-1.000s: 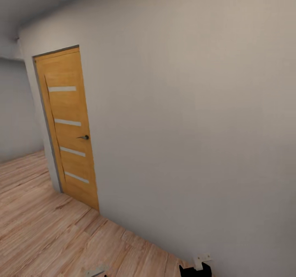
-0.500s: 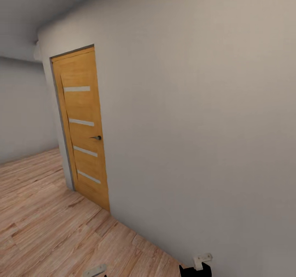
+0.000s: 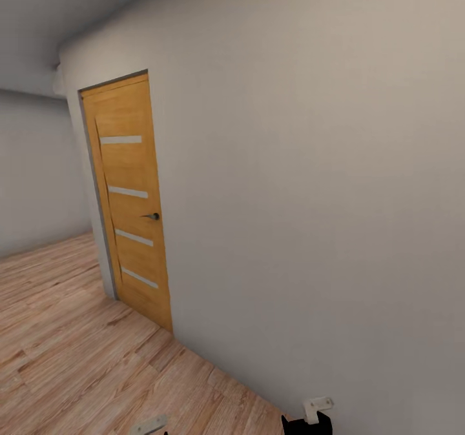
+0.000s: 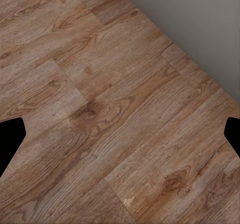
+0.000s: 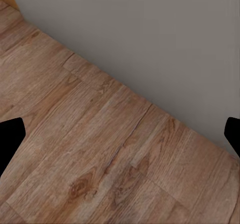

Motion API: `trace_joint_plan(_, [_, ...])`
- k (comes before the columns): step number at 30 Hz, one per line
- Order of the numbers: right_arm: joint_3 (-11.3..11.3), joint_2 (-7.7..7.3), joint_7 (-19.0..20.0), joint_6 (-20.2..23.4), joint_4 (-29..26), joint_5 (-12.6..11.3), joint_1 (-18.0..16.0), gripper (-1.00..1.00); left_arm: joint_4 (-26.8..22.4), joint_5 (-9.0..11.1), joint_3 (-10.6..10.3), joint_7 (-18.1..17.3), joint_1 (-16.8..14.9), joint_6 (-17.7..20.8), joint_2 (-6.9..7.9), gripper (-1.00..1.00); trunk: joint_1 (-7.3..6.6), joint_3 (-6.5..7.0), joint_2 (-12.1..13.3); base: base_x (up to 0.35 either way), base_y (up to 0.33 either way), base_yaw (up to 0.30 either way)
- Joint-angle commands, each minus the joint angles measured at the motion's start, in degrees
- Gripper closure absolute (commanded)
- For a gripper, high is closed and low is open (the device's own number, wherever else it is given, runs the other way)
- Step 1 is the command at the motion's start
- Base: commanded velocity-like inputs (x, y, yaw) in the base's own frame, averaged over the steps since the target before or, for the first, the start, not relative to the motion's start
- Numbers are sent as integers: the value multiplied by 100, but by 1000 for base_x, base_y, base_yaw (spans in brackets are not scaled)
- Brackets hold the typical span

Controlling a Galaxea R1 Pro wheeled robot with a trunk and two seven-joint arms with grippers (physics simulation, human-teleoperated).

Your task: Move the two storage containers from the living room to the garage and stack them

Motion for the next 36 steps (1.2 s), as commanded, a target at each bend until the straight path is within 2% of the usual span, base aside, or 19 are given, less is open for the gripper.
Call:
trace_joint_plan(1, [-24, 4, 27, -11, -1, 46, -1, -100, -10, 37, 7, 9, 0, 25, -4, -100, 2, -3, -4, 0, 0, 0])
trace_joint_plan(18, [-24, 4, 27, -26, -1, 53, -1, -100, -10, 37, 7, 9, 1, 31, -4, -100, 2, -3, -4, 15, 0, 6])
trace_joint_plan(36, [-24, 4, 27, -19, -1, 53, -1, -100, -10, 37, 7, 13, 0, 34, -4, -100, 2, -27, -4, 310, 0, 268])
